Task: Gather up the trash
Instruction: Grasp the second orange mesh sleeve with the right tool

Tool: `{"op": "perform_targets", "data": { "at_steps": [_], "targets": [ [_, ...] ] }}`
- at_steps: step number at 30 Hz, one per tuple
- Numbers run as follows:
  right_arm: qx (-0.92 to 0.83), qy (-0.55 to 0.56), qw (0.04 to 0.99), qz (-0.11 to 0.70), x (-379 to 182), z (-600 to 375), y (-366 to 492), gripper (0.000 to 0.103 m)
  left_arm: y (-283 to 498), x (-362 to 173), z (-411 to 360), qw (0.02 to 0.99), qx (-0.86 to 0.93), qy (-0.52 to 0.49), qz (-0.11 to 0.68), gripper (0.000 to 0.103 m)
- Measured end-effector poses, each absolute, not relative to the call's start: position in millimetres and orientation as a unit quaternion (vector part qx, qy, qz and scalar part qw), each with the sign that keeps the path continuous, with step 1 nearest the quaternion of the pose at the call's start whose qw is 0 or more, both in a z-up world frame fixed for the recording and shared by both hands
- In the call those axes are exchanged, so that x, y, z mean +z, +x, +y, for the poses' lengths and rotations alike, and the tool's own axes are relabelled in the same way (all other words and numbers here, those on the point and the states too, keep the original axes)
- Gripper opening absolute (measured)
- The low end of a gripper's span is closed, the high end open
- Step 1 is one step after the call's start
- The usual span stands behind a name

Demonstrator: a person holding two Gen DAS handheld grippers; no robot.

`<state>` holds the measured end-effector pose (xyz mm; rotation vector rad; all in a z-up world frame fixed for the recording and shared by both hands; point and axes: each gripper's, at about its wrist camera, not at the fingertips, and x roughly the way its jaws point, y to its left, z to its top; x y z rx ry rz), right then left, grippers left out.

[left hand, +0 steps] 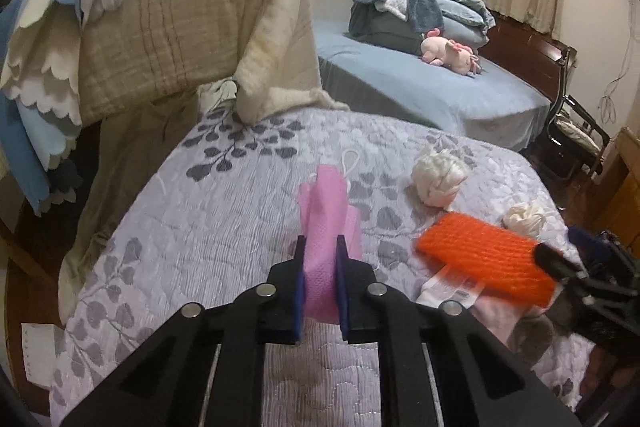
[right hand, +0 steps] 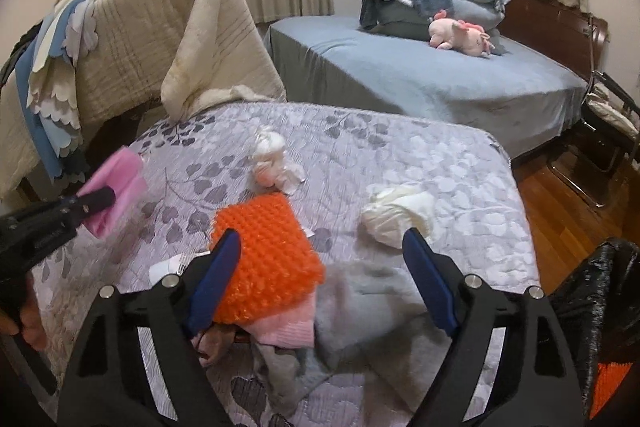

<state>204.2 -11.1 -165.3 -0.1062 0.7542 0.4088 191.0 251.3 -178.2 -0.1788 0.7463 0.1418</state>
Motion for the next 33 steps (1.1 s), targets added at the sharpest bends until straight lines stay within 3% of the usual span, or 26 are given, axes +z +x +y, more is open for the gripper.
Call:
{"op": "perform_targets", "data": {
  "at_steps": [6,8,11,33],
  "targets": [
    [0.215,-0.064,0.893,0.389,-176.9,-0.8,205.6,0.055,189.7,-172.1,246.4,0.926,0.061,-0.088,0.362,0.013],
    [0.226,-0.064,0.888,0.396,-178.7,0.3,204.5,0.036,189.4,-171.5,244.6,0.926,0.059,-0.087,0.363,0.013],
    [0.233,-0.063,0.888,0.392,-175.6,-1.6,201.5,0.016,188.1,-169.8,241.3,0.926,0.058,-0.086,0.363,0.013],
    [0.221,-0.015,0.917,0.331,-107.6,-53.7,180.0,0.011,186.5,-123.1,190.9,0.939,0.017,-0.065,0.337,0.013]
  ]
}}
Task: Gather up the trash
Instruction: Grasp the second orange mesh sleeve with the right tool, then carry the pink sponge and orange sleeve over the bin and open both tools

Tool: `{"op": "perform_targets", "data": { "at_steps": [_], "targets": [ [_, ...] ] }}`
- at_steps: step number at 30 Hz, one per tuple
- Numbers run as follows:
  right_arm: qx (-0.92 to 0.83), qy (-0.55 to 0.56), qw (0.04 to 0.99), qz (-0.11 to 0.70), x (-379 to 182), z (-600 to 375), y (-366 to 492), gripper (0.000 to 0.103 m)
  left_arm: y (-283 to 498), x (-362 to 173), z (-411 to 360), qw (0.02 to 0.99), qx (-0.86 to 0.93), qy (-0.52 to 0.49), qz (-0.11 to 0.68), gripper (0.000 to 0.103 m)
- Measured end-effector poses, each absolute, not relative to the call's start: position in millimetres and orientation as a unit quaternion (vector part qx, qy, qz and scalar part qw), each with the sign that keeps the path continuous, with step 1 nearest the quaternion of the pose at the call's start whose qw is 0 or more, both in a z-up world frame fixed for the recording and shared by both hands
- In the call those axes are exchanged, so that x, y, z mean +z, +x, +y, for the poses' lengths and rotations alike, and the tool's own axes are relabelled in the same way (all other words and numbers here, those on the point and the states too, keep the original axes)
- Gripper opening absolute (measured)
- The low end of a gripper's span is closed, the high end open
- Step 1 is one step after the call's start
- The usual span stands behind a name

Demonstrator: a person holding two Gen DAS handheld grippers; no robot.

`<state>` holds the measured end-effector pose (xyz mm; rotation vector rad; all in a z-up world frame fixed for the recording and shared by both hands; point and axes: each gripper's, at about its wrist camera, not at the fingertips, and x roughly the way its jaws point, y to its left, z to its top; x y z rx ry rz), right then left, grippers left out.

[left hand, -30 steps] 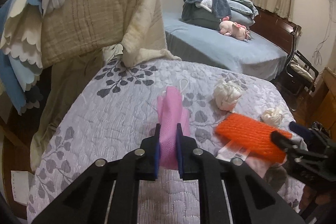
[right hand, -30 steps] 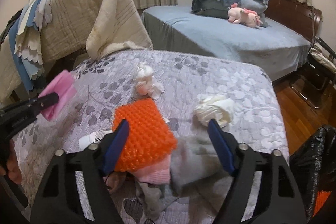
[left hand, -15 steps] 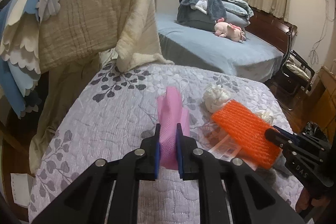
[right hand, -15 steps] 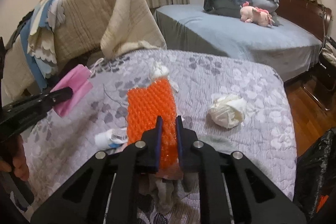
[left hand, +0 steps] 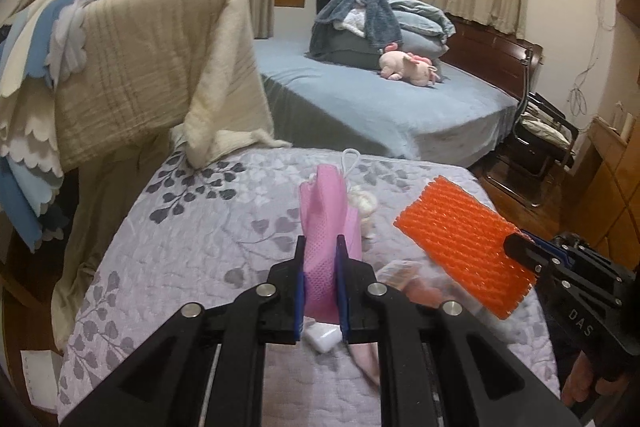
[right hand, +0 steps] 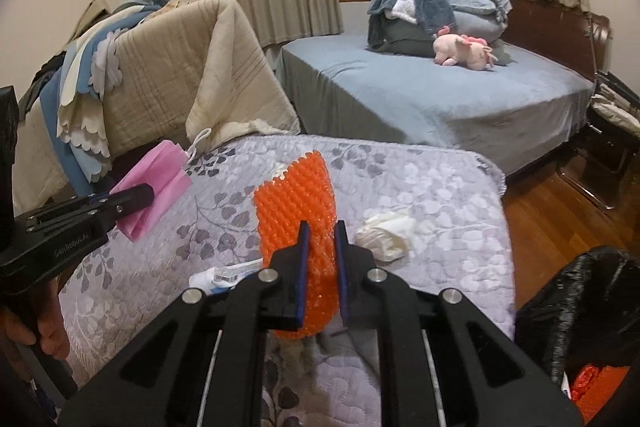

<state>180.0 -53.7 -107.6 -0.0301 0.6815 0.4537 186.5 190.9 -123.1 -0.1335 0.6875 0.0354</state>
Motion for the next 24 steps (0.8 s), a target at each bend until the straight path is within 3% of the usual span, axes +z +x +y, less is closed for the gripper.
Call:
{"op": "perform_targets", "data": {
  "at_steps": [24],
  "targets": [
    [0.103,0.024,0.950,0.294,-70.4,-182.5,149.7,0.011,192.2,-99.5,65.7,0.940,-0.096,-0.043,0.326,0.013]
  ]
}}
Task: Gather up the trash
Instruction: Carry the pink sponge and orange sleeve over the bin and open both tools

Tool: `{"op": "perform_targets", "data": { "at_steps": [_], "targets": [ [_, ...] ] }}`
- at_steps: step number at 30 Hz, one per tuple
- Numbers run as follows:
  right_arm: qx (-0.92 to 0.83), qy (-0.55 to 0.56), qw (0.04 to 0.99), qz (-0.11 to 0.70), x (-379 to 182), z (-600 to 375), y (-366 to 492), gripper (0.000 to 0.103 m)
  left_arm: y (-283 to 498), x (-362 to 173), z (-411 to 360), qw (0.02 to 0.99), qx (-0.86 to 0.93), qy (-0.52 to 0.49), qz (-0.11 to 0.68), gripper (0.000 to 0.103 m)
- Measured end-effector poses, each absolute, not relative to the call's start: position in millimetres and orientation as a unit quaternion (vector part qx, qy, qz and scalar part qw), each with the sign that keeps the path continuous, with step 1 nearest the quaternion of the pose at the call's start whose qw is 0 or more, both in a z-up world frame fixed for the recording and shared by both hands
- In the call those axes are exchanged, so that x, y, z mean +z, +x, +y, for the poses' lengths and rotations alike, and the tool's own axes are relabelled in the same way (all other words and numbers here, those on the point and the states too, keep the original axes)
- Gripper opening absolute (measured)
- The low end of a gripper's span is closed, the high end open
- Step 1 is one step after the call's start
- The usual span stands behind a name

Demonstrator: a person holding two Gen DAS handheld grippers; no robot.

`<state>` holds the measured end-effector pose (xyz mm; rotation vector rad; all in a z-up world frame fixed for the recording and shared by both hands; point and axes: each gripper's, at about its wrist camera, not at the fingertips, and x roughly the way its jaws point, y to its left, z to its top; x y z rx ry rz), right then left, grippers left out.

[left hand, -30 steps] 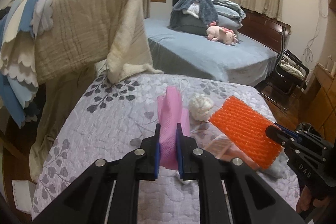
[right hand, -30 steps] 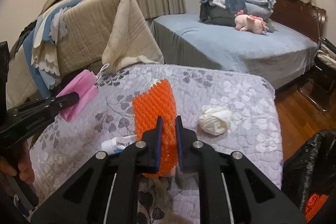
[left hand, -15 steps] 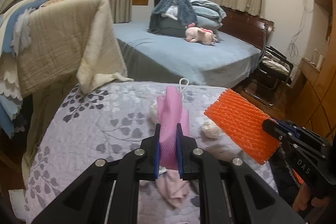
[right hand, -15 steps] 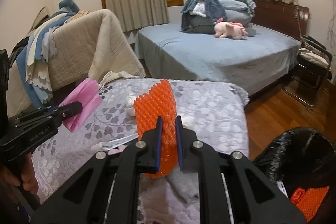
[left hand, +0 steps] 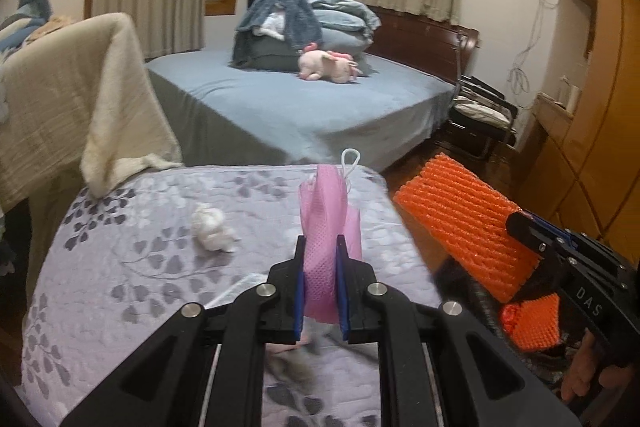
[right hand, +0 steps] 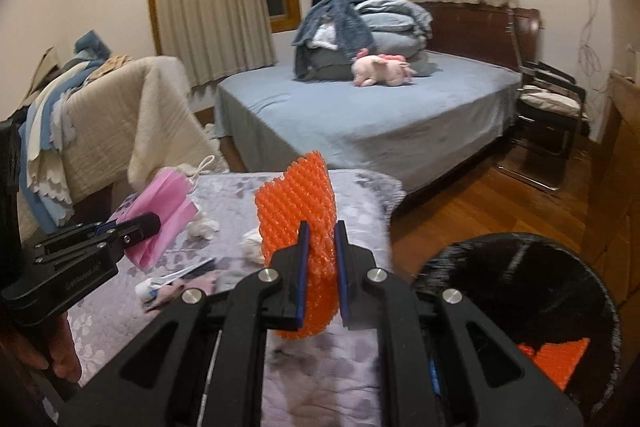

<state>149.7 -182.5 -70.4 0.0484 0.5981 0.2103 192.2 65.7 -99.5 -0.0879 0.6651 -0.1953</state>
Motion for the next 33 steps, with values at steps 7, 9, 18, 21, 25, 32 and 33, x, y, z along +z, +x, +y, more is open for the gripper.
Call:
{"op": "perform_targets", "data": {
  "at_steps": [7,9,18,21,25,32,33],
  "targets": [
    [0.044,0.032,0.957,0.285,-66.9,-237.2,132.0,0.011,192.8,-94.8,9.1,0.934,-0.152,-0.031,0.322,0.013],
    [0.028,0.035,0.958,0.284,-67.1,-253.0,126.7,0.011,192.2,-95.0,-4.7,0.931,-0.166,-0.028,0.323,0.013],
    [-0.040,0.042,0.957,0.286,-73.7,-314.6,104.8,0.011,190.6,-97.0,-72.3,0.917,-0.232,-0.018,0.324,0.013],
    [-0.061,0.045,0.955,0.287,-78.0,-332.3,97.6,0.011,191.4,-98.0,-92.9,0.912,-0.251,-0.015,0.324,0.013],
    [-0.086,0.050,0.951,0.294,-85.6,-352.1,92.2,0.011,193.5,-102.3,-122.5,0.904,-0.276,-0.004,0.326,0.013],
    [-0.122,0.062,0.942,0.306,-100.5,-382.9,86.8,0.011,195.5,-118.6,-164.0,0.890,-0.307,0.010,0.336,0.013],
    [-0.126,0.063,0.941,0.309,-103.2,-386.7,86.3,0.011,195.8,-121.1,-168.4,0.889,-0.309,0.011,0.337,0.013]
  ]
}}
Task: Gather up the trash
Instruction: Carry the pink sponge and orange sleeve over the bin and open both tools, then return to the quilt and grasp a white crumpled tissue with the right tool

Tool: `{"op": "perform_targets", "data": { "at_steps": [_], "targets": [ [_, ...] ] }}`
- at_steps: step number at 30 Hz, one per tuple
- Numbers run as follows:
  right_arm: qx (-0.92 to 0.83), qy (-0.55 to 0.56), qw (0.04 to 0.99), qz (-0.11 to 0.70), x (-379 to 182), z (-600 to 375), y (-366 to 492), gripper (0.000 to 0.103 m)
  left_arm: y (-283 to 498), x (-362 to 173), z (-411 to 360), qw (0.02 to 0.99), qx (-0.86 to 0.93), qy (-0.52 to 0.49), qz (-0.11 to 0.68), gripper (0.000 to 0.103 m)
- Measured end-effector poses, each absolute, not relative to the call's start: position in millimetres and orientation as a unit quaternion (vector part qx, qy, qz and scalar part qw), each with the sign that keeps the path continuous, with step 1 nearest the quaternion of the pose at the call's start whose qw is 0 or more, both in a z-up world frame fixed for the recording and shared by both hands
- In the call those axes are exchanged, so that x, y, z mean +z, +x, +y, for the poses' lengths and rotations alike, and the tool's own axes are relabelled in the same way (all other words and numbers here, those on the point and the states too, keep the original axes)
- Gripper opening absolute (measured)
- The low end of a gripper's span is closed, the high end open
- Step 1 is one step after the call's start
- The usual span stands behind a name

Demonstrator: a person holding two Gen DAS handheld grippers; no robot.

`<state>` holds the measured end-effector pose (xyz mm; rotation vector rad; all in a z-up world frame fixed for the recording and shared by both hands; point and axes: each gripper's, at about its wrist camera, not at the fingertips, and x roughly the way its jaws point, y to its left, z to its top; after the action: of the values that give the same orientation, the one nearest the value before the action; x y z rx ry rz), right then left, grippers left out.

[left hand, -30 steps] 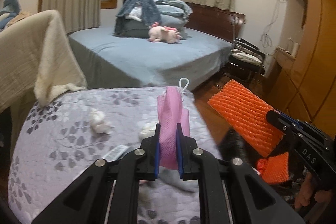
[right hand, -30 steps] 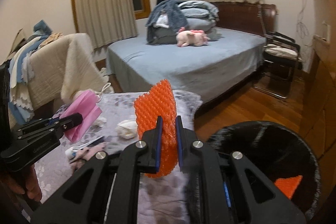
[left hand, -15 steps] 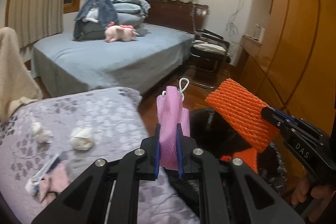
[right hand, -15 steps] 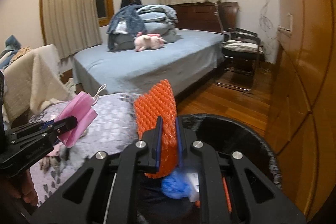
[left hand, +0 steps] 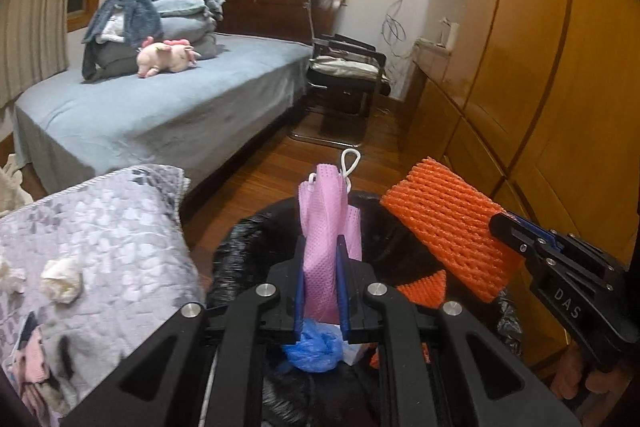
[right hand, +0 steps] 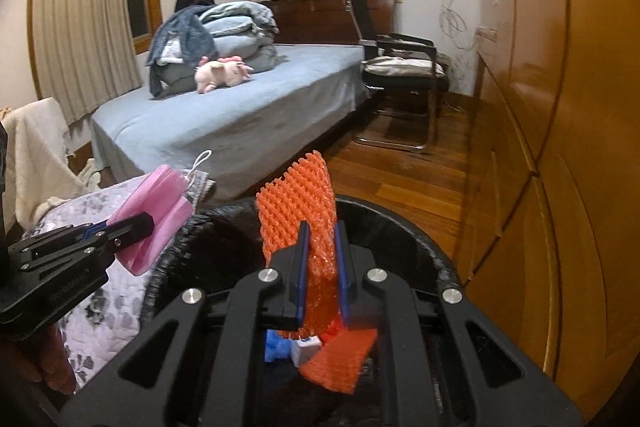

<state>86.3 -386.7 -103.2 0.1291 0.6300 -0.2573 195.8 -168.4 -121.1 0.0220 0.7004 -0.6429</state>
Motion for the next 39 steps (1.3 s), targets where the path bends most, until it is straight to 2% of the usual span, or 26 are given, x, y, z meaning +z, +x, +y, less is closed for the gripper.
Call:
{"op": "perform_targets", "data": {
  "at_steps": [5,6,9,10,11,13,14,15,16,17,20,25,39],
  "targets": [
    [-0.139,0.066,0.936,0.317,-114.9,-396.9,84.6,0.013,199.3,-132.8,-180.5,0.883,-0.319,0.011,0.345,0.015],
    [-0.143,0.065,0.935,0.319,-117.9,-398.1,84.4,0.015,200.5,-134.7,-182.2,0.880,-0.322,0.009,0.348,0.021],
    [-0.150,0.057,0.933,0.323,-121.9,-398.0,84.3,0.018,203.2,-137.7,-184.7,0.872,-0.334,-0.001,0.357,0.049],
    [-0.151,0.055,0.932,0.324,-122.9,-397.6,84.3,0.024,204.3,-137.9,-183.5,0.871,-0.334,-0.007,0.359,0.054],
    [-0.155,0.051,0.932,0.324,-124.2,-397.3,83.5,0.036,204.9,-138.0,-181.8,0.871,-0.335,-0.012,0.360,0.056],
    [-0.158,0.051,0.933,0.320,-123.2,-397.3,82.9,0.052,206.2,-136.5,-174.6,0.873,-0.330,-0.018,0.359,0.063],
    [-0.160,0.051,0.933,0.318,-122.8,-397.4,81.7,0.063,206.3,-135.6,-171.9,0.874,-0.328,-0.020,0.358,0.066],
    [-0.165,0.050,0.933,0.315,-122.5,-397.2,81.0,0.070,206.9,-133.9,-166.4,0.877,-0.322,-0.025,0.357,0.072],
    [-0.170,0.049,0.934,0.311,-121.9,-396.8,80.3,0.083,207.9,-132.4,-162.4,0.879,-0.316,-0.028,0.356,0.078],
    [-0.178,0.048,0.934,0.307,-120.9,-395.4,79.2,0.091,208.7,-129.1,-153.7,0.884,-0.307,-0.034,0.352,0.080],
    [-0.178,0.051,0.934,0.306,-118.9,-392.4,80.6,0.096,209.4,-120.3,-131.5,0.897,-0.284,-0.036,0.337,0.086],
    [-0.152,0.050,0.940,0.300,-109.0,-371.0,90.1,0.098,205.4,-104.4,-79.1,0.931,-0.213,-0.012,0.296,0.097],
    [-0.026,0.022,0.954,0.298,-91.0,-250.7,144.4,0.098,199.3,-96.4,78.3,0.958,-0.052,-0.045,0.278,0.097]
  ]
}}
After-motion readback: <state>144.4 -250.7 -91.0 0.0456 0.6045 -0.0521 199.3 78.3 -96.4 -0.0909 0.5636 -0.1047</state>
